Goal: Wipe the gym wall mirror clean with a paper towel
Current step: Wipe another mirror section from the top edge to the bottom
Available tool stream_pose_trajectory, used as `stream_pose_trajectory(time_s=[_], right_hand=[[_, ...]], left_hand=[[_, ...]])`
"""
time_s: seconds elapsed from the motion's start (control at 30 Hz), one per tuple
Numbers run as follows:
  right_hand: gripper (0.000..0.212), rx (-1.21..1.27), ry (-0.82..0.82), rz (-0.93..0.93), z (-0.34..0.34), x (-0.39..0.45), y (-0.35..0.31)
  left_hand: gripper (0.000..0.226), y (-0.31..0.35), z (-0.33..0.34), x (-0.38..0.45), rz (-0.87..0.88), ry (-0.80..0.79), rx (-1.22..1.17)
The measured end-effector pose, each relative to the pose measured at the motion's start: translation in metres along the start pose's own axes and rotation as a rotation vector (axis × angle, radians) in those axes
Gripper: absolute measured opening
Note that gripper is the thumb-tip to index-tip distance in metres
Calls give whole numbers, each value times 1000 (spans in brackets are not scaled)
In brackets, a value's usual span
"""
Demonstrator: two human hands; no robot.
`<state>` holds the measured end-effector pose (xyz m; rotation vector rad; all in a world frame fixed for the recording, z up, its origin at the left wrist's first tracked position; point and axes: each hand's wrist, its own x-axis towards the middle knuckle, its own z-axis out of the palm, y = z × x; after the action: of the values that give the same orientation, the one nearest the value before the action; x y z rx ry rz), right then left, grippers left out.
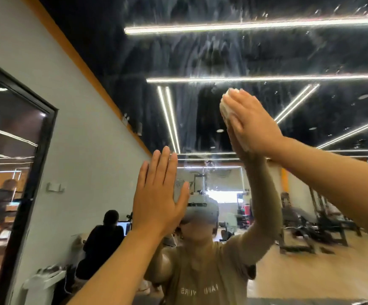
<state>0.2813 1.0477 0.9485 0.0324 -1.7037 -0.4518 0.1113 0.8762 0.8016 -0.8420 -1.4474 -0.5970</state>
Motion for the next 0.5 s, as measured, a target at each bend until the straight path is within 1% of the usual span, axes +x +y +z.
stream_pose_trajectory(time_s=[0.07,0.1,0.17,0.23,0.33,0.4,0.43,0.5], right_hand=[[49,-9,83,58,9,1,-8],[50,-11,109,50,13,-6,-15],[52,39,92,-16,18,-31,-32],[52,90,19,-107,21,-67,-47],[47,108,-67,-282,21,-134,-63],[47,94,-133,-435,25,-180,-72],[47,72,-165,-539,31,-198,-71],[52,-55,-245,-713,38,-223,-69]], left_hand=[[69,1,0,0,-3,8,-5],[69,2,0,0,-3,11,-11],[66,3,-1,0,-1,29,-21],[61,3,-1,-1,1,50,-46],[56,1,0,-2,8,80,-90],[56,0,1,-1,19,103,-96],[56,1,2,0,19,105,-95],[57,2,3,1,15,103,-100]])
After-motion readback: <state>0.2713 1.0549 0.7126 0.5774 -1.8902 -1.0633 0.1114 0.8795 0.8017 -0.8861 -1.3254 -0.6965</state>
